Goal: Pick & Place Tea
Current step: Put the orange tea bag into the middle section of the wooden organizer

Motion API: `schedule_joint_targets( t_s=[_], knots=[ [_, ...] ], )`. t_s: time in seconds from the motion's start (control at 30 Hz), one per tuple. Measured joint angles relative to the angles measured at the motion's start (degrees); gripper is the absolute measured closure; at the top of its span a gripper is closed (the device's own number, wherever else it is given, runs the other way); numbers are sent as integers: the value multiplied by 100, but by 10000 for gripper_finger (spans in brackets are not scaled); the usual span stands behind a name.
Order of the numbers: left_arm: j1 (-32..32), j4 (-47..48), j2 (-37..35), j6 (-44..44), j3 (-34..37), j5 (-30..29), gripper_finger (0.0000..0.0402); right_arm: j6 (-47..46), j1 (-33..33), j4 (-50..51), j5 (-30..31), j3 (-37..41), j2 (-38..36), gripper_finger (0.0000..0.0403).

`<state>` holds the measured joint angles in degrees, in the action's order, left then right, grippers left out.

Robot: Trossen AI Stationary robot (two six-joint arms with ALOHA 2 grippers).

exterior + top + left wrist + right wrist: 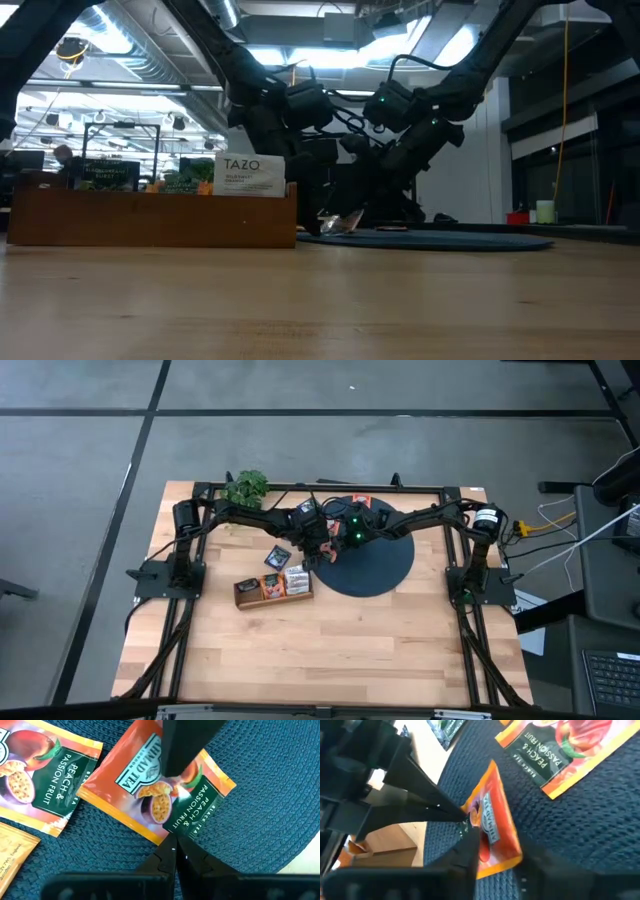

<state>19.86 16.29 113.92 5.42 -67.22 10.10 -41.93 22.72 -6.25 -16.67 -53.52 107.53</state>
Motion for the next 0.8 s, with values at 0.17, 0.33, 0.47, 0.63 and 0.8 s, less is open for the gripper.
schedule_joint_targets(
  t_s=[0.17, 0.33, 0.47, 0.63, 0.8],
  knots=[
    [29, 112, -207, -12, 31, -169, 398, 21, -4, -48, -22, -2, 0, 387],
    [108, 599, -795, -78, 33, -283, 398, 15, 0, -6, -15, -3, -45, 383],
    [213, 1158, -1378, -330, 33, -230, 398, 12, -2, 20, 0, 0, -267, 392],
    [443, 1209, -2129, -1064, 28, -195, 397, -97, 0, 92, 120, 0, -728, 391],
    [968, 818, -2730, -2004, 232, 244, 380, 22, -2, 169, 439, 0, -1350, 392]
  ],
)
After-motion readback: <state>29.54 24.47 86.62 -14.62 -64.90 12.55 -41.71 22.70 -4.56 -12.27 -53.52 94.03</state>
